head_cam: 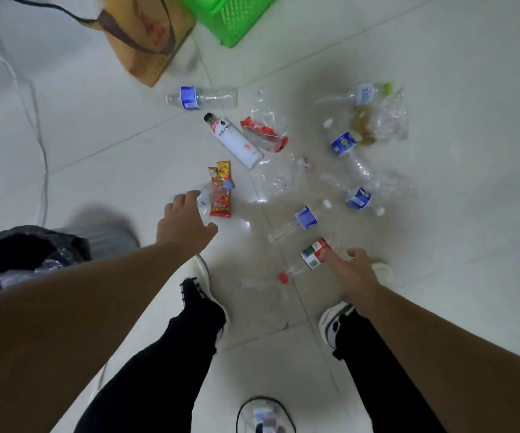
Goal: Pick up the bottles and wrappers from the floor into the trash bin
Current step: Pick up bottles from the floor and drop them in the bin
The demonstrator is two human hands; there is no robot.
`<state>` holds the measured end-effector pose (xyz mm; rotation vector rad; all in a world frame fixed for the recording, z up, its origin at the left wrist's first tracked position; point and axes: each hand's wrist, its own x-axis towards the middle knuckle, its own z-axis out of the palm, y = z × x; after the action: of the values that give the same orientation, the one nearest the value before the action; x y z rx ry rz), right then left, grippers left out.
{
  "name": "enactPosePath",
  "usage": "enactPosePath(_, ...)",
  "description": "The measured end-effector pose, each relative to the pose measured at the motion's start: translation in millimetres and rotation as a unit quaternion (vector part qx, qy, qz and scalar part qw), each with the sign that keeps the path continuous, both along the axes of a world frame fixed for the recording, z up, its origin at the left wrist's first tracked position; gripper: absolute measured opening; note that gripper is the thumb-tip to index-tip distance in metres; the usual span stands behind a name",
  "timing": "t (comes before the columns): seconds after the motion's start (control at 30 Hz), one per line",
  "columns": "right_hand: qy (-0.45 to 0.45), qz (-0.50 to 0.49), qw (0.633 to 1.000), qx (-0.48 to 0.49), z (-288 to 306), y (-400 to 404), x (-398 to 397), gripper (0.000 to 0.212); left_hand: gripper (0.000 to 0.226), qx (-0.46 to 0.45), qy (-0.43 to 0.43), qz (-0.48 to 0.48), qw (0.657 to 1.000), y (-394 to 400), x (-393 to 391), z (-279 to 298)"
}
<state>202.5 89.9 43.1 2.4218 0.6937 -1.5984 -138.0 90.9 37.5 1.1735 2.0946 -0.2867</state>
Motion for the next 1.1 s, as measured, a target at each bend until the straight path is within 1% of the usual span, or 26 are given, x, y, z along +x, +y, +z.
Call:
enactPosePath(0.07,-0.021,-0.041,0.999,-0.023,-51.0,-12.9,-12.2,0.079,0.085,0.005,0.007,-0.034,0.999,10.8,-16.6,-48.4)
enactPosePath(0.13,-0.048,-0.093,0.994,-0.036,-104.6,-28.5,-22.2,0.072,0.089,0.008,0.021,-0.061,0.998,17.7,-34.1,-99.4)
enactPosePath(0.17,-0.065,-0.116,0.990,-0.037,-129.4,-37.3,-26.9,0.073,0.090,0.008,0.027,-0.071,0.997,18.6,-42.4,-124.1)
enactPosePath(0.27,-0.098,-0.190,0.976,-0.043,-194.2,-58.2,-36.7,0.095,0.089,0.008,0.045,-0.090,0.995,17.6,-61.7,-190.1)
enactPosePath(0.3,-0.098,-0.210,0.972,-0.024,-213.0,-62.6,-38.3,0.097,0.088,0.003,0.046,-0.091,0.995,15.3,-66.3,-207.7)
enactPosePath(0.37,-0.077,-0.233,0.969,0.031,-245.0,-64.9,-38.8,0.088,0.085,0.001,0.047,-0.075,0.996,10.0,-73.0,-235.4)
enactPosePath(0.4,-0.074,-0.238,0.968,0.042,-254.6,-63.6,-38.2,0.086,0.082,-0.003,0.055,-0.067,0.996,6.3,-74.9,-244.3)
enactPosePath(0.5,-0.070,-0.251,0.963,0.065,-260.7,-56.2,-34.3,0.087,0.067,0.026,0.082,-0.063,0.994,-7.7,-75.6,-251.6)
enactPosePath(0.57,-0.069,-0.240,0.964,0.088,-246.1,-53.3,-28.9,0.086,0.064,0.051,0.078,-0.047,0.995,-18.9,-70.7,-237.7)
enactPosePath(0.63,-0.059,-0.215,0.968,0.115,-216.8,-52.6,-24.7,0.084,0.063,0.072,0.071,-0.010,0.995,-29.6,-64.9,-211.3)
enactPosePath(0.7,-0.050,-0.189,0.971,0.138,-179.6,-50.6,-22.4,0.078,0.061,0.084,0.060,0.040,0.994,-38.0,-59.6,-174.0)
enactPosePath(0.83,-0.009,-0.123,0.982,0.144,-97.1,-38.0,-26.2,0.070,0.059,0.086,0.052,0.116,0.988,-52.1,-55.5,-92.2)
enactPosePath(0.9,0.013,-0.076,0.986,0.149,-55.7,-28.3,-30.9,0.067,0.059,0.089,0.050,0.131,0.986,-63.2,-55.5,-51.5)
enactPosePath(1.0,0.035,-0.007,0.986,0.160,1.1,-16.5,-37.4,0.067,0.059,0.076,0.038,0.112,0.990,-84.8,-54.5,3.9)
enactPosePath(1.1,0.052,0.052,0.983,0.169,48.0,-12.3,-46.6,0.066,0.060,0.066,0.023,0.153,0.986,-109.2,-50.5,46.0)
